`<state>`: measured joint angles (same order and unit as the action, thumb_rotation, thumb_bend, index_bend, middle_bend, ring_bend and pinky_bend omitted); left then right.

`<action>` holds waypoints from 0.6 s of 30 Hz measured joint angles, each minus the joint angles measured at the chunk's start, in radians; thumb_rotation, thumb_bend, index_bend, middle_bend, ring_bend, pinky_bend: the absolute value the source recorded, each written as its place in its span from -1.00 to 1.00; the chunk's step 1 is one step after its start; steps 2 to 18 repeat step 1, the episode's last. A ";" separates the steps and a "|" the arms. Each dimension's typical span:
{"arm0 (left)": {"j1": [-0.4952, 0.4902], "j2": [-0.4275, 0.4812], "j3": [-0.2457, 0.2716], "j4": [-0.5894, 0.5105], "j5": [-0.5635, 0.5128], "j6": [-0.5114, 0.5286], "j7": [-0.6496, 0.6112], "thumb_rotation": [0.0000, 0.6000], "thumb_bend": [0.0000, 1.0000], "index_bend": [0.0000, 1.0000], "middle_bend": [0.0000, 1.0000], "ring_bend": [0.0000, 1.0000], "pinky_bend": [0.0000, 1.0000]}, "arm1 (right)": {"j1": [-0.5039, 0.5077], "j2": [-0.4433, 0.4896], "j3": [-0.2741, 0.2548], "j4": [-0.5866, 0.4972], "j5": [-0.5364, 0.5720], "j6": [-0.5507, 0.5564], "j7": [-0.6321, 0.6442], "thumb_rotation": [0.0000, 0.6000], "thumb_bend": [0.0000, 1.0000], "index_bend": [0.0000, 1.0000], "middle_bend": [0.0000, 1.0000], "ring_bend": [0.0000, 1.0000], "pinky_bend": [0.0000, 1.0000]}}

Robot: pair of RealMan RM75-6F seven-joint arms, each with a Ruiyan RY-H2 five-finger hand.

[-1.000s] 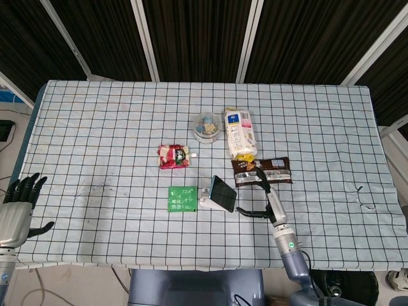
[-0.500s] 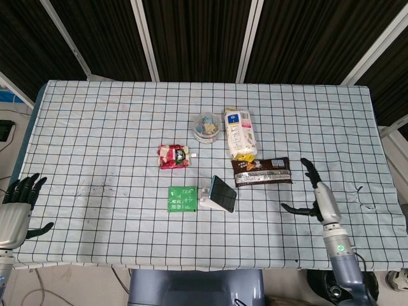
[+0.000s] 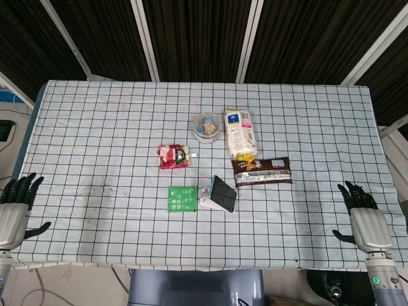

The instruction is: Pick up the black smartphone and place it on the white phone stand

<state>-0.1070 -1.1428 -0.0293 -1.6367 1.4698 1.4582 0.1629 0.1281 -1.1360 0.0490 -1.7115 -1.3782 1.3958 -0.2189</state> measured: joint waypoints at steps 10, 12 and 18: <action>0.000 -0.001 -0.001 0.002 -0.002 0.000 -0.002 1.00 -1.00 -1.00 -1.00 -1.00 -1.00 | -0.003 -0.007 0.000 0.000 -0.002 0.007 -0.005 1.00 -0.82 -1.00 -1.00 -1.00 -0.72; 0.000 -0.001 -0.001 0.002 -0.002 0.000 -0.002 1.00 -1.00 -1.00 -1.00 -1.00 -1.00 | -0.003 -0.007 0.000 0.000 -0.002 0.007 -0.005 1.00 -0.82 -1.00 -1.00 -1.00 -0.72; 0.000 -0.001 -0.001 0.002 -0.002 0.000 -0.002 1.00 -1.00 -1.00 -1.00 -1.00 -1.00 | -0.003 -0.007 0.000 0.000 -0.002 0.007 -0.005 1.00 -0.82 -1.00 -1.00 -1.00 -0.72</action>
